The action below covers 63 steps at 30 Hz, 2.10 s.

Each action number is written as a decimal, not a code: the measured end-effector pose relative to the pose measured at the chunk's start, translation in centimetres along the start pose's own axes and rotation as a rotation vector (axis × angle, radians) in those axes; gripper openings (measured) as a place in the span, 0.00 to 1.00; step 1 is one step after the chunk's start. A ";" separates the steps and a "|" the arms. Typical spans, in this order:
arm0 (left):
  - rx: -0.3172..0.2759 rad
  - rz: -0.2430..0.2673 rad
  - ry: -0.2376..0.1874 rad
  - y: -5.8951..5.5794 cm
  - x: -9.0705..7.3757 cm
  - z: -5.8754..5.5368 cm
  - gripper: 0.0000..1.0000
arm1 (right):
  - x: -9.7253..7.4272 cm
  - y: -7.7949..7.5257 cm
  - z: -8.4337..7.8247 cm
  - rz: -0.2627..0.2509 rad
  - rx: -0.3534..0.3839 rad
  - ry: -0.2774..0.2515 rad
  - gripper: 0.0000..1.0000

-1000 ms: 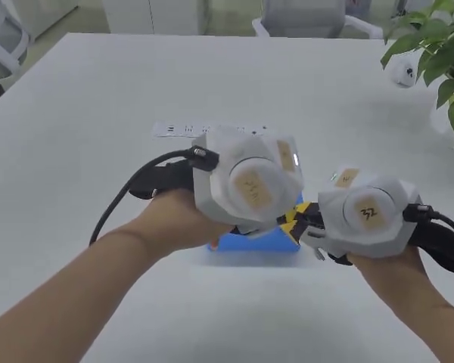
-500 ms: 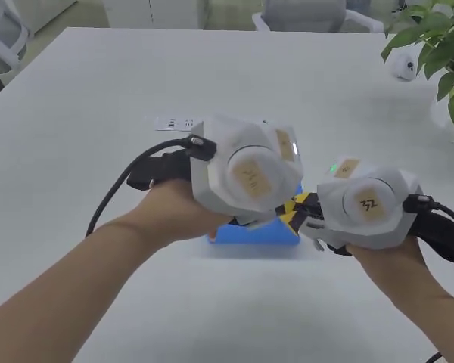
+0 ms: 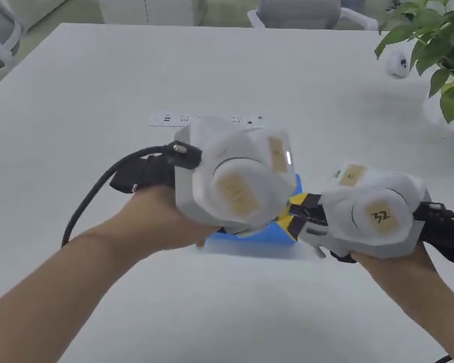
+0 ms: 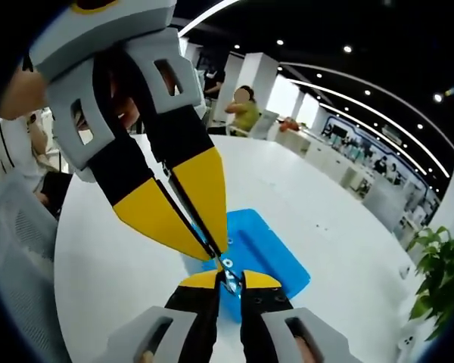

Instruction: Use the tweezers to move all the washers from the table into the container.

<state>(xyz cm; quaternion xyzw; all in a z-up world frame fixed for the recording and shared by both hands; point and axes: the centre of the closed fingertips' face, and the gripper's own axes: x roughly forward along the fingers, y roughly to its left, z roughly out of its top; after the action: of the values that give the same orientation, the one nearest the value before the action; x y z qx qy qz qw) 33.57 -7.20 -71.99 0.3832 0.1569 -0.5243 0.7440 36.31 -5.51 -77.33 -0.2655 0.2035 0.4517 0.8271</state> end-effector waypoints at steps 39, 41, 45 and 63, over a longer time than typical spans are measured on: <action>-0.068 -0.213 0.145 -8.9 0.6 -8.7 0.00 | 0.1 8.8 -6.9 0.182 -0.020 0.223 0.05; -0.089 -0.202 0.144 -8.9 1.0 -9.4 0.00 | 0.3 8.9 -6.9 0.192 0.049 0.219 0.05; -0.109 -0.215 0.170 -9.4 1.6 -11.0 0.00 | 0.0 9.1 -6.6 0.193 0.124 0.195 0.13; -0.130 -0.278 0.315 -10.7 3.3 -14.6 0.00 | -6.3 7.7 -4.9 0.001 0.483 0.044 0.24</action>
<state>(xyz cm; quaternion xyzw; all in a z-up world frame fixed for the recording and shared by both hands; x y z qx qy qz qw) 27.74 -0.32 -88.00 0.3864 0.3559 -0.5443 0.6541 26.03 -9.08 -79.50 -0.0695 0.3235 0.3846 0.8617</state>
